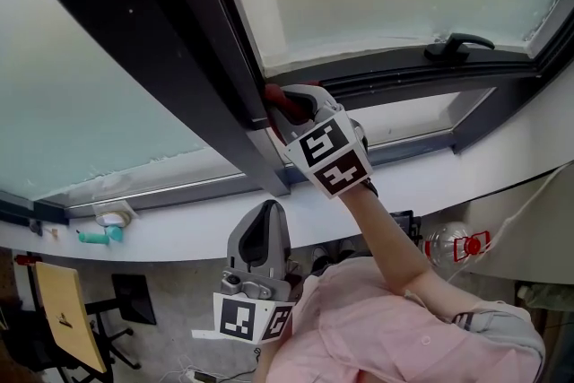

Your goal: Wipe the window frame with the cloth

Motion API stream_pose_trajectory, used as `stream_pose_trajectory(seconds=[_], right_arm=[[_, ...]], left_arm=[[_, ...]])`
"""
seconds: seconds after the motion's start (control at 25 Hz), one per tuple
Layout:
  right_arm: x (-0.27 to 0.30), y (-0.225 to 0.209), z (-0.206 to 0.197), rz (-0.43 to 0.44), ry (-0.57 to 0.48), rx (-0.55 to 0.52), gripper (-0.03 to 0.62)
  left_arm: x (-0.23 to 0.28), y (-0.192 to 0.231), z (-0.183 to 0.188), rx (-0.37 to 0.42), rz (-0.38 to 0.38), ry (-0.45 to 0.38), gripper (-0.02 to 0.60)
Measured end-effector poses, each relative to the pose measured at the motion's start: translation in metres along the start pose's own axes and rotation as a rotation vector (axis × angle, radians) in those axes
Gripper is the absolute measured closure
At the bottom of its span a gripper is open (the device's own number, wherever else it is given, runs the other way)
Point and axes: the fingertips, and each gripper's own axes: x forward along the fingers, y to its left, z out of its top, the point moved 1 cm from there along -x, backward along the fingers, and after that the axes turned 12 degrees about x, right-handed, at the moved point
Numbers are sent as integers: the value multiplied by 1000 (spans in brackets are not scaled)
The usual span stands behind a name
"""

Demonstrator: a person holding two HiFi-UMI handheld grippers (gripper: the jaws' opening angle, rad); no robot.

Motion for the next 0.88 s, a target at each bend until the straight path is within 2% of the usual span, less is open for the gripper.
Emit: stream_pose_trajectory(seconds=[0.68, 0.88], right_arm=[[-19, -28, -5, -27, 2, 29, 533], [-24, -35, -6, -28, -5, 41, 533]], left_arm=[[18, -19, -2, 8, -59, 4, 581], [29, -37, -4, 29, -133, 1, 581]])
